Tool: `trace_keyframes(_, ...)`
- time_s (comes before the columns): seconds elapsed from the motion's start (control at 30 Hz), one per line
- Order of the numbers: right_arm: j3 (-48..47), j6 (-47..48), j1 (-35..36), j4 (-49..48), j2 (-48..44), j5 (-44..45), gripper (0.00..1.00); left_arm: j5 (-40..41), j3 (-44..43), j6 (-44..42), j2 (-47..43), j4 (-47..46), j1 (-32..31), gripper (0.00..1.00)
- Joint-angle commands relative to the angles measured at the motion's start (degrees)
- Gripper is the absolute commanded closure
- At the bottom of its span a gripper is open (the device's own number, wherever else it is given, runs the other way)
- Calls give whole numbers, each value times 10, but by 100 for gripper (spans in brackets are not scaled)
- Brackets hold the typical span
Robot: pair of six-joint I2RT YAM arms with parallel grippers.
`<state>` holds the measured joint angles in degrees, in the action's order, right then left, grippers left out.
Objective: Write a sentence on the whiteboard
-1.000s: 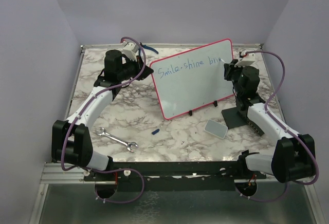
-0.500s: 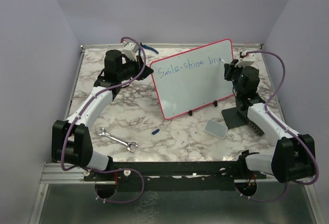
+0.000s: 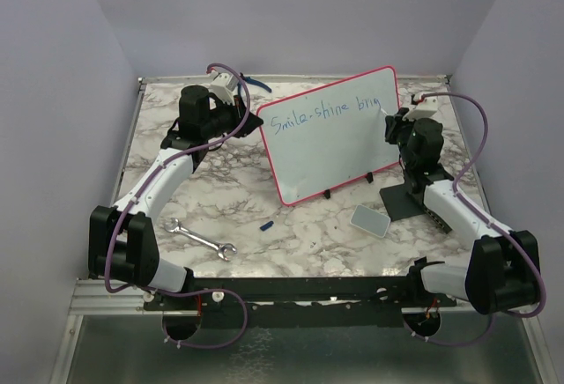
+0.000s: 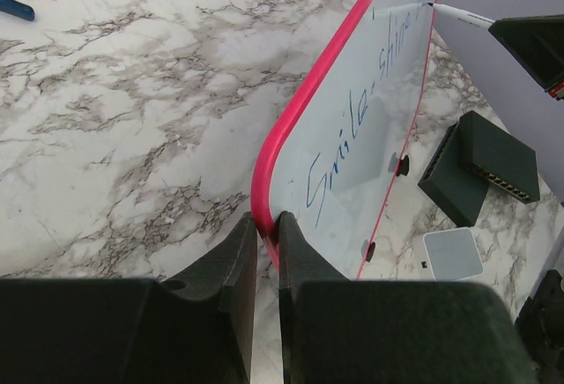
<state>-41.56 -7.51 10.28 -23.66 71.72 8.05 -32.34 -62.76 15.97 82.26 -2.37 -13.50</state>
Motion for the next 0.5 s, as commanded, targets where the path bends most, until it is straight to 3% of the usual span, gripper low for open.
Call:
trace_keyframes(0.0, 12, 2, -2, 15, -11, -31, 99, -8, 4, -17, -22, -16, 2, 100)
trace_keyframes(0.47, 18, 3, -2, 1, -30, -49, 99, -6, 4, -17, -22, -16, 2, 100)
